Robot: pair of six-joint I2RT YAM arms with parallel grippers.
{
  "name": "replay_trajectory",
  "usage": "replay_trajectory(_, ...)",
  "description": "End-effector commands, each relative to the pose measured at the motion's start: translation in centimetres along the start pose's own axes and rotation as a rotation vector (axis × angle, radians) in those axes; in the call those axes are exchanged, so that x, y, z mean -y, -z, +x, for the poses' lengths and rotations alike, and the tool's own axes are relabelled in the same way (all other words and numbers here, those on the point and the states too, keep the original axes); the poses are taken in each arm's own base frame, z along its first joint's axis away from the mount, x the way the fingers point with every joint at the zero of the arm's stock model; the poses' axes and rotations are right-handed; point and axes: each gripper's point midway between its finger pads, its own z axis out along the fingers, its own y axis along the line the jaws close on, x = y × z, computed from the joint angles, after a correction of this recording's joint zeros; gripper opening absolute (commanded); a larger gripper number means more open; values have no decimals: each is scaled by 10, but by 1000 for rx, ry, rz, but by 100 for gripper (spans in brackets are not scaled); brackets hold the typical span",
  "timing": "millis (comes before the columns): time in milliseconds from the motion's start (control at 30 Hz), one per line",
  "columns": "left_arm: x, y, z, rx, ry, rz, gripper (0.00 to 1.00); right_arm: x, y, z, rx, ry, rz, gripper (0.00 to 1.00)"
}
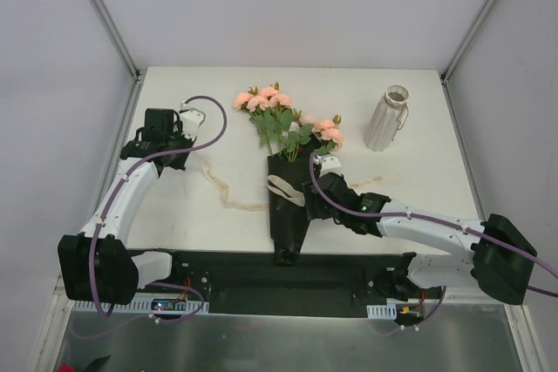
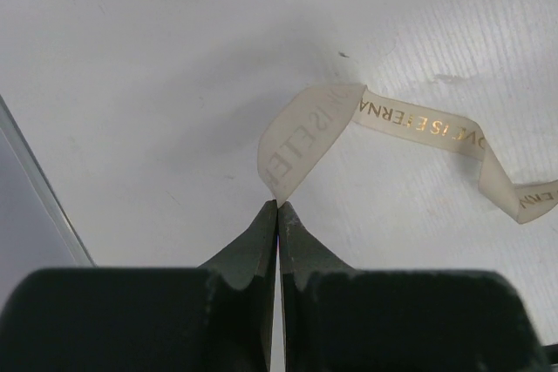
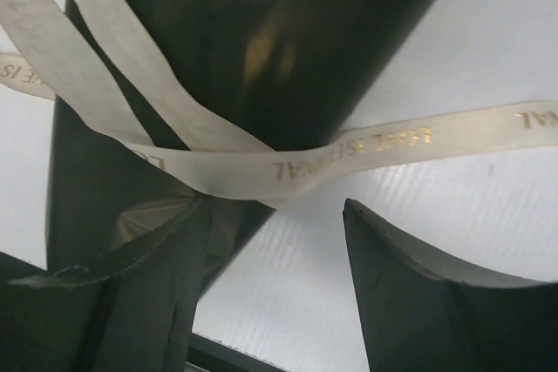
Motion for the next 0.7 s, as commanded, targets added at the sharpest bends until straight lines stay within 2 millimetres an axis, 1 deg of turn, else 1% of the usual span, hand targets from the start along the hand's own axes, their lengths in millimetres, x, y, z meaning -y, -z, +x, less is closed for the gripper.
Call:
replay_trajectory(0,5,-2,11,-26,-9,13,0,-47,-7,-29,32,-52,-178,65)
replay_trajectory(33,5,-3,12,-29,-14,14,0,-50,-8,-32,31,-59,-186,65)
replay_trajectory(67,6,-3,14,-33,-15,15,0,-53,-11,-29,16,-63,-196,64)
replay_trajectory(100,6,-3,14,-32,-18,14,0,-54,-13,-31,17,-79,-196,63)
replay_trajectory(233,5,-3,16,-28,-19,7,0,-46,-19,-32,16,-123,-174,57)
replay_trajectory(300,5,-4,18,-33,-21,3,0,-39,-19,-32,26,-128,-154,46)
replay_trajectory(333,3,-4,17,-29,-22,-4,0,-36,-19,-33,31,-132,-144,37)
replay_trajectory(367,2,-5,19,-35,-24,-15,0,-31,-16,-36,51,-135,-128,30)
replay_trajectory(400,1,-5,19,-38,-25,-21,0,-24,-15,-34,47,-133,-102,22)
replay_trajectory(433,-1,-6,18,-33,-29,-30,0,-18,-14,-35,55,-138,-80,8)
replay_trajectory(467,-4,-6,20,-42,-31,-47,0,-8,-10,-42,86,-149,-39,2)
replay_trajectory(500,-6,-7,21,-45,-29,-55,0,3,-7,-39,83,-149,5,1)
replay_trajectory(533,-6,-7,20,-40,-31,-55,0,14,-4,-42,97,-167,43,1)
replay_trajectory(567,-11,-7,21,-50,-30,-80,0,28,4,-52,152,-192,97,1)
replay_trajectory(600,-17,-6,22,-56,-32,-106,0,43,10,-47,147,-197,154,1)
replay_trajectory(633,-21,-5,22,-55,-29,-123,0,62,14,-48,162,-223,213,1)
replay_trajectory(667,-26,-6,23,-60,-23,-141,0,78,25,-54,206,-267,269,1)
